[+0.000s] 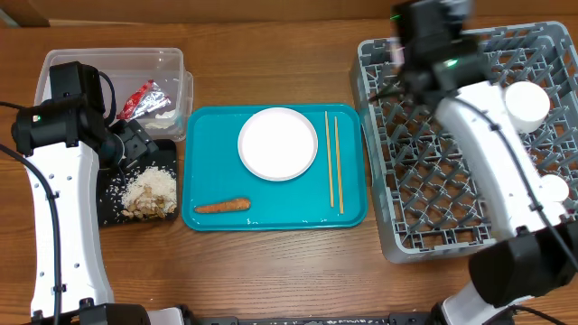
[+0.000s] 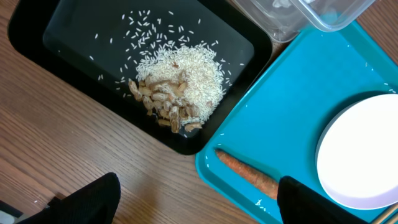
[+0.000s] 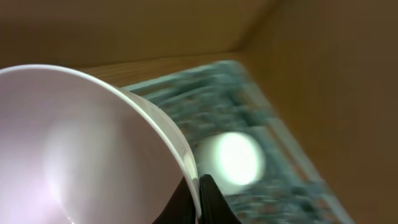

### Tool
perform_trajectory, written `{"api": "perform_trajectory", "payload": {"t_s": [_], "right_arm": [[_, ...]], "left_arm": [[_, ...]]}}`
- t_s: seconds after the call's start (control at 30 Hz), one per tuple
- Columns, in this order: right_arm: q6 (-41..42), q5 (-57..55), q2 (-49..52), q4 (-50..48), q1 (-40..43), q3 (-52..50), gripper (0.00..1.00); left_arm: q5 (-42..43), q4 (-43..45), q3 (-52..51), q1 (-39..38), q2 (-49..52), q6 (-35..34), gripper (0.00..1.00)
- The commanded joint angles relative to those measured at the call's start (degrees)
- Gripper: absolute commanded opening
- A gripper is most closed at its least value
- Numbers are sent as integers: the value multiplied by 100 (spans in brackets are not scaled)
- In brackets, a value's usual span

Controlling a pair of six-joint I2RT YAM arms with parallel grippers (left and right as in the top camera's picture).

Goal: Sort waste into correct bins and load items into the dishwasher
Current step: 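Place the pink bowl into the dish rack with the right gripper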

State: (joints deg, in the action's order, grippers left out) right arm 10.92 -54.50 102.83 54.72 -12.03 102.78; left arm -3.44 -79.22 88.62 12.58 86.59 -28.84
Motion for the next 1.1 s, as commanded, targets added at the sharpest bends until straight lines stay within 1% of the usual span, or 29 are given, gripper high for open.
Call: {"api": "perform_trajectory", "payload": {"t_s": [0.0,0.13,0.3,0.43,0.63,0.93,1.07], "right_arm": [[286,-1696,22,-151,551,-28,4],[273,-1919,243,-319,1202,-39,4],[260,-2304,857,-321,1478,-39,4],[260,-2304,1403,-317,1478,-39,4],[267,-2302,1967,-210,1364,-42,4],[284,-1976,2096,-122,933,-103,4],[284,-2004,2096,-188,811,-498,4]], "left_arm": [[31,20,46,15,28,-96,83],[31,44,46,15,28,-96,83],[31,61,46,15,28,-96,83],[31,66,46,15,28,-96,83],[33,118,46,15,28,-98,83],[33,149,46,15,28,-96,84],[33,151,46,15,28,-76,85]]}}
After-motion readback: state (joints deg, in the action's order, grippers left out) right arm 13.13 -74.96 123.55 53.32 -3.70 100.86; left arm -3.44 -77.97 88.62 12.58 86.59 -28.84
